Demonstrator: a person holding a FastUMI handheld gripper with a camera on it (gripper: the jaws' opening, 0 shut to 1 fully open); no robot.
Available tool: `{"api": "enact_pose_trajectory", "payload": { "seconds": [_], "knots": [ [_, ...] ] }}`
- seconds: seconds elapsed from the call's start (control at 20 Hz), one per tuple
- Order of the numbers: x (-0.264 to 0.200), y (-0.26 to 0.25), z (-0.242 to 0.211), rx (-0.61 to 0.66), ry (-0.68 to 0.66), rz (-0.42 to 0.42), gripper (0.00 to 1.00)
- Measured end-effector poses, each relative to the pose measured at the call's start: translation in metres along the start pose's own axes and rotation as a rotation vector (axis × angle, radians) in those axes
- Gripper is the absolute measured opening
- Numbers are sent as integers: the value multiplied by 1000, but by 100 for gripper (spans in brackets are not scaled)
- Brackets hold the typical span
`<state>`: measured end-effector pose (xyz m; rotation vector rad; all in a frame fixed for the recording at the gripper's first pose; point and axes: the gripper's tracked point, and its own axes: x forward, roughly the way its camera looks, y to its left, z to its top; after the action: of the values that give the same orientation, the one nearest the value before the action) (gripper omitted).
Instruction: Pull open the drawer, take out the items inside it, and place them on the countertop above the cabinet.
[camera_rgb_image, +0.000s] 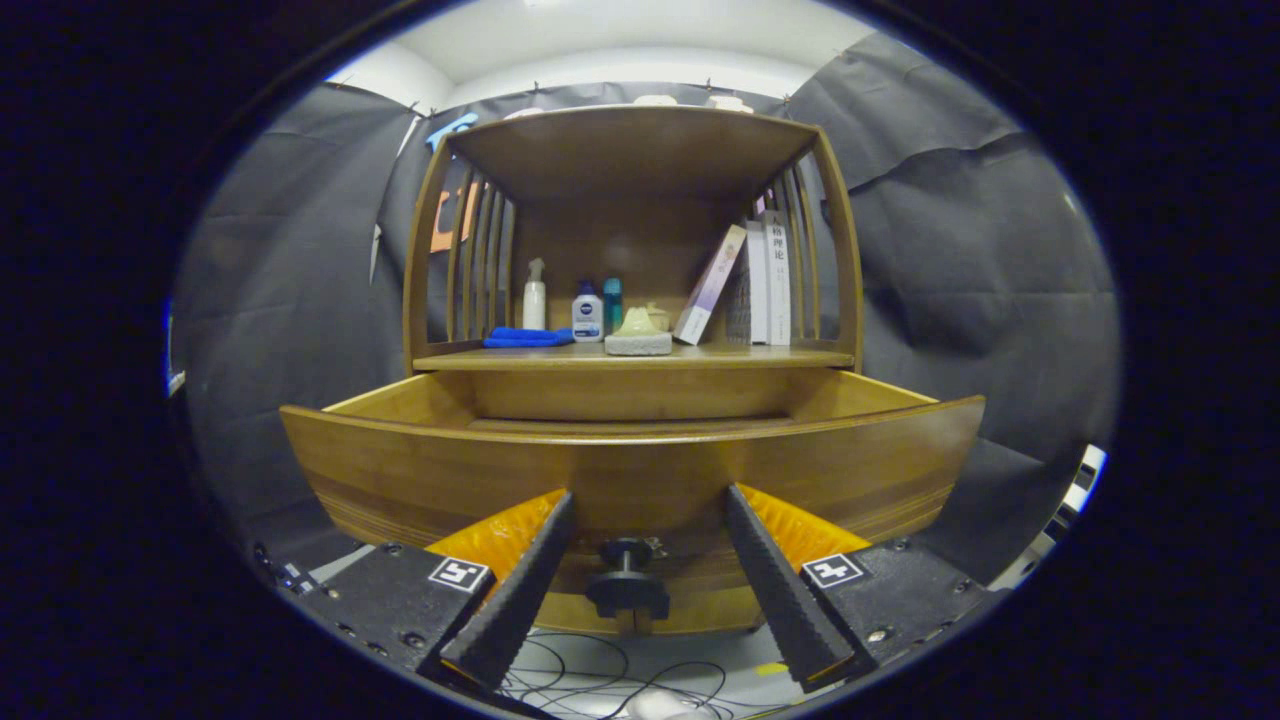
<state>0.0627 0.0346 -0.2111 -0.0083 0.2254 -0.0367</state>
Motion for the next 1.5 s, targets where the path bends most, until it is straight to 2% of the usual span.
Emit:
{"api": "enact_pose_trajectory", "payload": {
  "seconds": [0.35, 0.9, 1.15, 1.5],
  "knots": [
    [51, 4, 18, -9, -30, -16, 99],
    [143, 9, 31, -12, 7, -33, 99],
    [168, 11, 33, -16, 0, -37, 100],
    [179, 13, 33, 14, 6, -29, 99]
  ]
}}
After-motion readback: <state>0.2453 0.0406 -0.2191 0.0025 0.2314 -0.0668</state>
